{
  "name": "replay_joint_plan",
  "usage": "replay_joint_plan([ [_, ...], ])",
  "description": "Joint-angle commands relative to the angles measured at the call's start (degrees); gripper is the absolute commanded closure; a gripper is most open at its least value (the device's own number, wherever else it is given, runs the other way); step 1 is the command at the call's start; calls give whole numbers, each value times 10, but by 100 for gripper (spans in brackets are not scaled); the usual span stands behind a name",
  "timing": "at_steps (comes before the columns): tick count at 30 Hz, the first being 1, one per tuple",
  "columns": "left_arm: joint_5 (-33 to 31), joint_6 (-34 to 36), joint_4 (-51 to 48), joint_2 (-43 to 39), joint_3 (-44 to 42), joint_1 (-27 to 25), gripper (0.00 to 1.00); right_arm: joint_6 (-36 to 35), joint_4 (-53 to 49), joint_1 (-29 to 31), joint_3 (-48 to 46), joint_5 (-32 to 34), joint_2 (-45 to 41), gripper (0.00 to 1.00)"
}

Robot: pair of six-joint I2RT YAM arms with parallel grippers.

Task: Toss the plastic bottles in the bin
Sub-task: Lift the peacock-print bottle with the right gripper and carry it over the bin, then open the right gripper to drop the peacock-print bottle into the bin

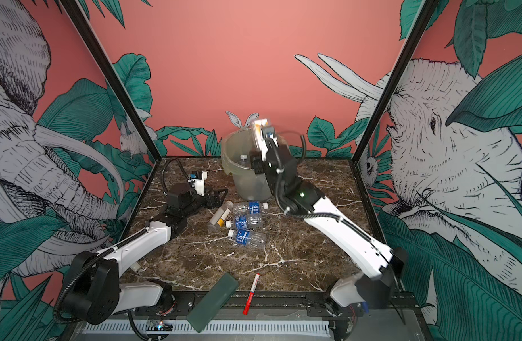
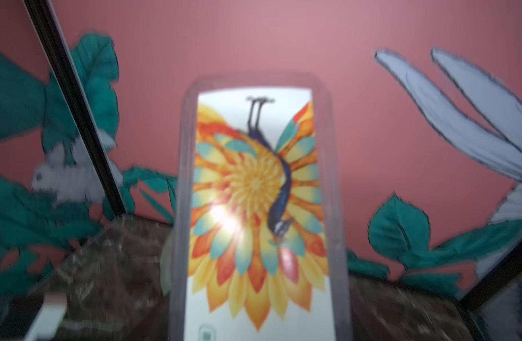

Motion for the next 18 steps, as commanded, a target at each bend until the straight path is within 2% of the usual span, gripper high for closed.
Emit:
replay_joint_plan([
  [1,-3,5,-5,0,10,-1,9,-37,-93,-28,174,6,145,1],
  [3,-4,5,-5,1,9,-1,9,-35,-110,-41,252,22,192,1],
  [5,-8,6,-7,-2,9,-1,9,-38,-92,-42,258,23,189,1],
  [9,-14,6,-8,-9,7,-1,9,-29,-13,-41,152,-10,117,1],
  [16,-23,5,-11,-10,7,0,9,-18,17,-40,-3,-24,13,1],
  [18,-30,5,-15,-9,7,0,8,-15,34,-41,-61,-15,-42,1],
])
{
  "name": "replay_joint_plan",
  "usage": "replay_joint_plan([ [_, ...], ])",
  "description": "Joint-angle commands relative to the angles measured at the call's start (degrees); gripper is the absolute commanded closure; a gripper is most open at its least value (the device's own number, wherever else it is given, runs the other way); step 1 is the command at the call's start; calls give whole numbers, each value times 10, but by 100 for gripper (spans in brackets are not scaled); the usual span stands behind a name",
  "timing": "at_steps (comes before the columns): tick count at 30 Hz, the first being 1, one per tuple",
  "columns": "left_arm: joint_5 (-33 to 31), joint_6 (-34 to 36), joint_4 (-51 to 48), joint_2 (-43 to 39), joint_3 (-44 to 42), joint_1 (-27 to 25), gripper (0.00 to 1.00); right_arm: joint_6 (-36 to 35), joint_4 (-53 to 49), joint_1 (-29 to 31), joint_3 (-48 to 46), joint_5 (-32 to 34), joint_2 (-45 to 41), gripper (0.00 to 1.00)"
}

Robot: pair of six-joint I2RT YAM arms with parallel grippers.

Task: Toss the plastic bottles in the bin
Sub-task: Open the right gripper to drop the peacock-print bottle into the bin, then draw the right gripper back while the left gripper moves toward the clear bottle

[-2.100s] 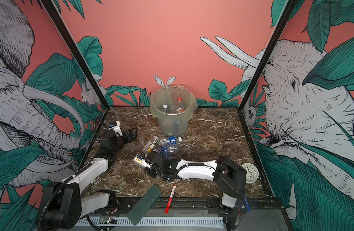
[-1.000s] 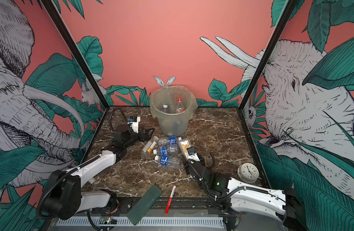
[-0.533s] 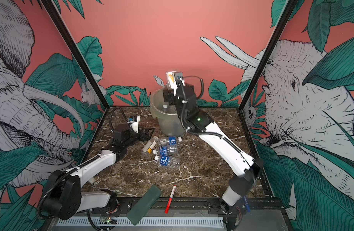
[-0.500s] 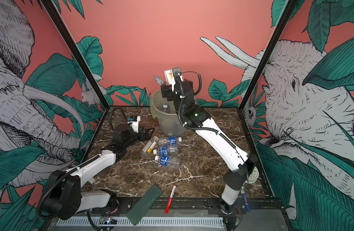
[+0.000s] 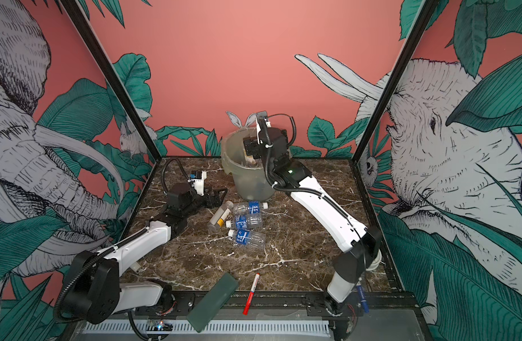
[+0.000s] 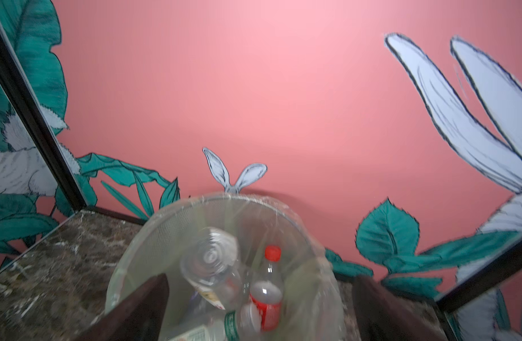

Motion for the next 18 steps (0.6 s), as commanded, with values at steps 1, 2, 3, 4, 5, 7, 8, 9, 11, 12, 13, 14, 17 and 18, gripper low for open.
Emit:
replay_joint_plan([
  [1,-15,6,-15,-12,8,-1,8,7,63,0,-72,8,-71,1],
  [2,-19,6,-17,-11,8,0,8,6,73,0,-104,11,-90,1],
  [3,-21,5,-20,-12,9,-1,8,5,81,0,-135,14,-110,1],
  [4,-23,4,-22,-12,9,0,8,6,88,0,-160,18,-125,1],
  [5,-24,5,-24,-14,10,0,8,6,95,-1,-190,23,-142,1],
  [7,-31,6,-27,-19,10,-1,8,7,108,-3,-247,30,-172,1],
  [8,-36,8,-30,-20,11,-1,8,9,115,-4,-275,32,-188,1],
  [9,-40,10,-36,-21,12,-1,8,12,120,-6,-309,35,-201,1],
  [11,-45,13,-49,-23,13,-2,8,21,127,-13,-357,36,-228,1],
  [12,-46,13,-57,-26,12,-2,8,25,131,-16,-380,37,-242,1],
  [13,-45,13,-63,-30,10,-1,8,27,138,-18,-401,37,-253,1],
  [14,-46,13,-69,-36,7,-3,8,31,148,-21,-425,38,-266,1],
  [17,-55,27,-108,-66,3,-5,8,43,186,-33,-495,30,-302,1],
  [18,-61,31,-122,-78,3,-7,8,50,196,-38,-516,24,-311,1],
])
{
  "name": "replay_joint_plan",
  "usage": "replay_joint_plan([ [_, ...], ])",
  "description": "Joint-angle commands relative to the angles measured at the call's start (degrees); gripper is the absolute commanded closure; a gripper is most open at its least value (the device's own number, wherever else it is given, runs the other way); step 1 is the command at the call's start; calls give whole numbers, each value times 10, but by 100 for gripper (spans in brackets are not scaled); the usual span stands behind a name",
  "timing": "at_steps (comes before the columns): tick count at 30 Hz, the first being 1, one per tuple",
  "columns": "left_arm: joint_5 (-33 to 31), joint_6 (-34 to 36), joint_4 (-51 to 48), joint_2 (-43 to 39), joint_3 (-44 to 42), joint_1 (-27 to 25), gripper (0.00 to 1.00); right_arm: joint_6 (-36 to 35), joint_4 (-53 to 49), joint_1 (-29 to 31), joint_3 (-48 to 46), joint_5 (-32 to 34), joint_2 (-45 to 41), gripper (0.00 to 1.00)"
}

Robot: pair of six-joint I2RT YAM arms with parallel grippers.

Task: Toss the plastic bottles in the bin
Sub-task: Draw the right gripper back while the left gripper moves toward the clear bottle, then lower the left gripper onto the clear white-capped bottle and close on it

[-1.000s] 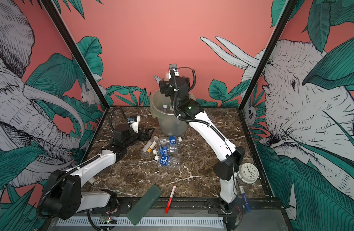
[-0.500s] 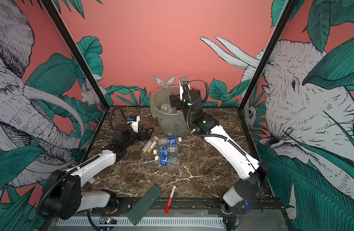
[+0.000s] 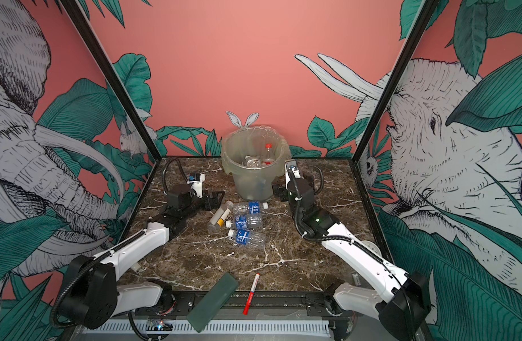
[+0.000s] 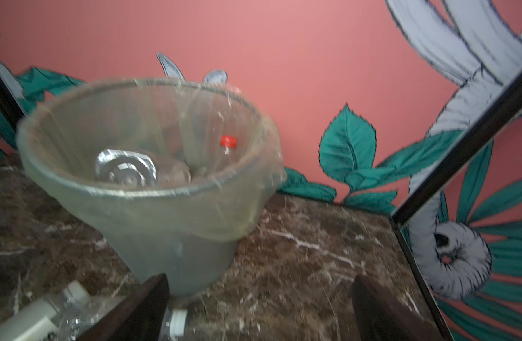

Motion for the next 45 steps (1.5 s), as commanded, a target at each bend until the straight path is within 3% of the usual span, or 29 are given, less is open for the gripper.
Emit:
replay_joint_plan([
  [1,-20,22,-54,-51,3,-5,7,25,83,-14,-49,-5,-38,1],
  [12,-45,44,-168,-86,12,-17,7,47,159,-27,-164,-31,-56,1],
  [20,-52,58,-229,-30,43,-31,7,79,138,-28,-179,-31,-71,1],
  [45,-40,73,-236,109,85,-36,8,98,131,-37,-174,-48,-42,1],
])
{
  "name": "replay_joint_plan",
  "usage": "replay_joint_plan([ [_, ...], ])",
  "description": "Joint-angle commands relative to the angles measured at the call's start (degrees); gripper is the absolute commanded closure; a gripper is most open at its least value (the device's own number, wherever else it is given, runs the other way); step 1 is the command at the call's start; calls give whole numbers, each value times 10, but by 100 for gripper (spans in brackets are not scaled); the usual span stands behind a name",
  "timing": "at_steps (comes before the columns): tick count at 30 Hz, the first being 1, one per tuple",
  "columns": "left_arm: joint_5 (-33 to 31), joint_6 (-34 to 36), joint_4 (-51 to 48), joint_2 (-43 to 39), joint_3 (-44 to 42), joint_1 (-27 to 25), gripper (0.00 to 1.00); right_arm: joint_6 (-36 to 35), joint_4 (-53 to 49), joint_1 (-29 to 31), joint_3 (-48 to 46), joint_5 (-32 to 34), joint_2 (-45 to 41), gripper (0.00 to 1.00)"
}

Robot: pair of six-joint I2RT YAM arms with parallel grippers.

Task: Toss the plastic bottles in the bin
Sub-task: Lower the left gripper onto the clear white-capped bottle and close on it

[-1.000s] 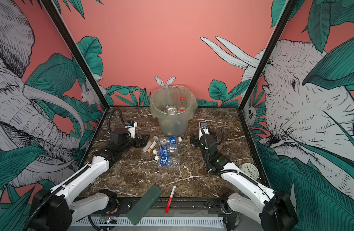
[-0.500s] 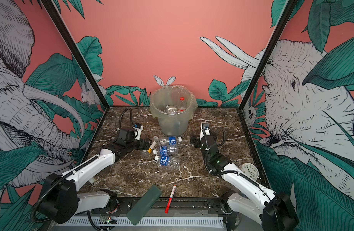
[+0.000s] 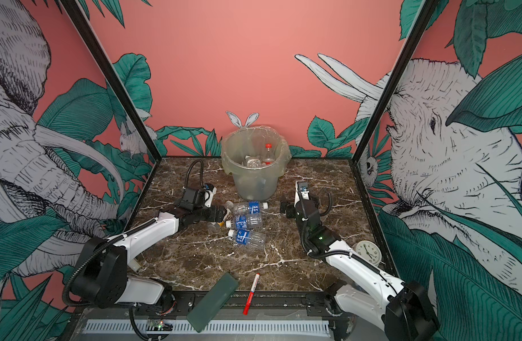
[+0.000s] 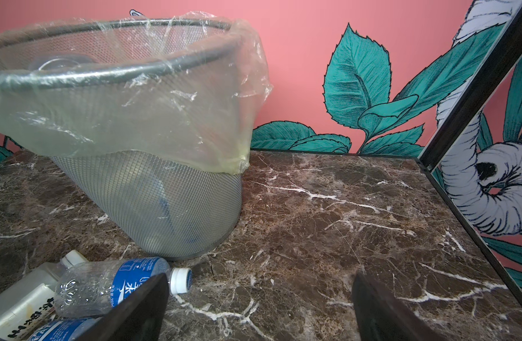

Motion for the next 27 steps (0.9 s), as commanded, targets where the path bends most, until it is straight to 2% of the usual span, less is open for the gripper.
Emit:
replay_joint_plan([
  [1,-3,11,-9,9,19,-3,8,10,16,-6,3,-2,3,1],
  [11,-6,12,-13,61,40,-3,9,17,14,-12,6,-11,17,1],
  [27,-34,17,-21,103,49,-3,16,21,7,-18,13,-24,30,1],
])
